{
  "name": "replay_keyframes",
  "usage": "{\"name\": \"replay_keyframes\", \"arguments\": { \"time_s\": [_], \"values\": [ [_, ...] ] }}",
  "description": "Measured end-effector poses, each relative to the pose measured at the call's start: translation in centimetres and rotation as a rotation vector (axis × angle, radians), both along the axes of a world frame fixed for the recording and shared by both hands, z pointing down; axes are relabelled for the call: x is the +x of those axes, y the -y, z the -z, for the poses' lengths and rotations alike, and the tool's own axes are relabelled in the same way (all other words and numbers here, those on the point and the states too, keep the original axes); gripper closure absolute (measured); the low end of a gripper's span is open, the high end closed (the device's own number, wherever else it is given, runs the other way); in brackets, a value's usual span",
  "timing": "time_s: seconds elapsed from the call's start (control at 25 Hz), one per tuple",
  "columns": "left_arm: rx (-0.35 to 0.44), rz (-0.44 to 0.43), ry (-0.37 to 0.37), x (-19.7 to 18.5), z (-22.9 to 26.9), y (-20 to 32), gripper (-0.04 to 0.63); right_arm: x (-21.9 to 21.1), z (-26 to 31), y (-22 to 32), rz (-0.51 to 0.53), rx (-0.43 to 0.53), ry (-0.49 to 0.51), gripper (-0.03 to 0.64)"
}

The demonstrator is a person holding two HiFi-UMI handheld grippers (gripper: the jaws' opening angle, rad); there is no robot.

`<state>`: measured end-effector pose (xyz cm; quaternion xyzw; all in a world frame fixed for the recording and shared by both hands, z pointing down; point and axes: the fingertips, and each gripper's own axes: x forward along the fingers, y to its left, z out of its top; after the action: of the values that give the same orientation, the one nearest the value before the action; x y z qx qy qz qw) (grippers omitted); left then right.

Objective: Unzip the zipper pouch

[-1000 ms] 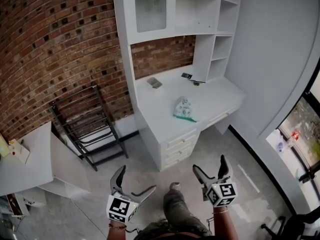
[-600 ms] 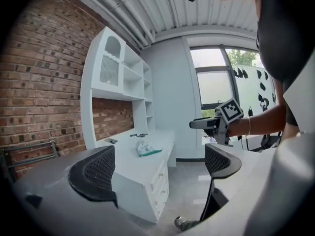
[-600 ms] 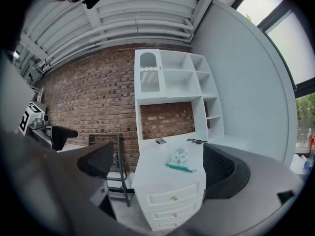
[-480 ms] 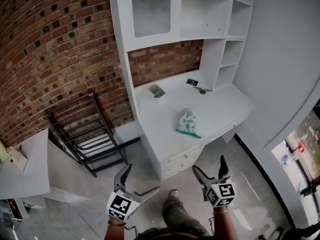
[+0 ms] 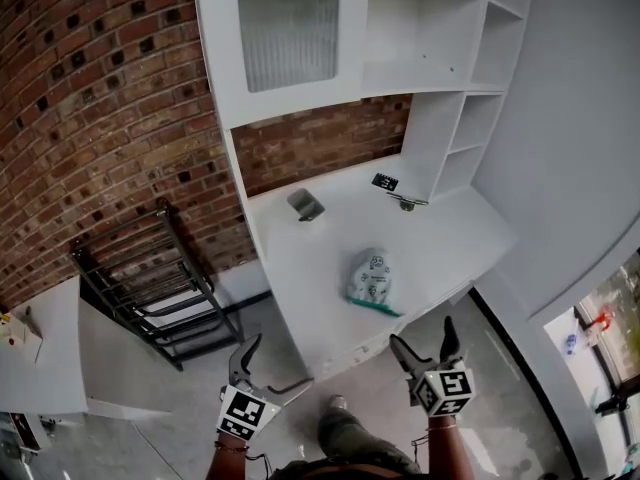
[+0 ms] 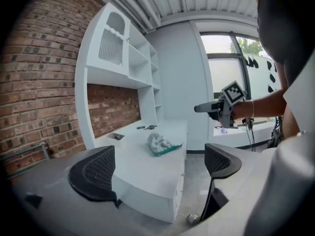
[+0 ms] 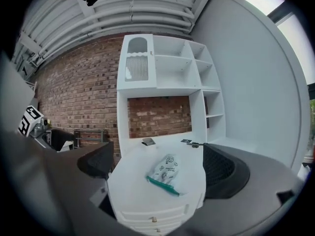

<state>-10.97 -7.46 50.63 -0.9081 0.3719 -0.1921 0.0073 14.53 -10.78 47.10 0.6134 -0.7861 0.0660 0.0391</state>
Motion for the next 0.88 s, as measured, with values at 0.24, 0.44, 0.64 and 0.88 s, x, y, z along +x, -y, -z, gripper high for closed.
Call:
{"name": "replay_keyframes", "arguments": {
  "time_s": [0.24,0.44,0.64,0.88],
  "values": [
    [0.043,-0.038,0.213,0.9,-2.5,7.0,0.029,1.9,-0.2,6.6,0.007,0.01,-0.011,0.055],
    [0.077,-0.109,0.293,2.4,-2.8,12.4,0.029,3.7,-0.3,9.8,-0.016,0.006,-0.013,0.055],
    [0.121,-0.264,0.399,5.4,-3.8,16.7,0.037,5.4,-1.6,10.5,-0.06,-0.011,-0.002,0.055],
    [0.17,-0.436,0.545,8.6,-7.6,20.6,0.203,6.4,-2.5,10.5,-0.1,-0.035,0.011,0.055]
  ]
}}
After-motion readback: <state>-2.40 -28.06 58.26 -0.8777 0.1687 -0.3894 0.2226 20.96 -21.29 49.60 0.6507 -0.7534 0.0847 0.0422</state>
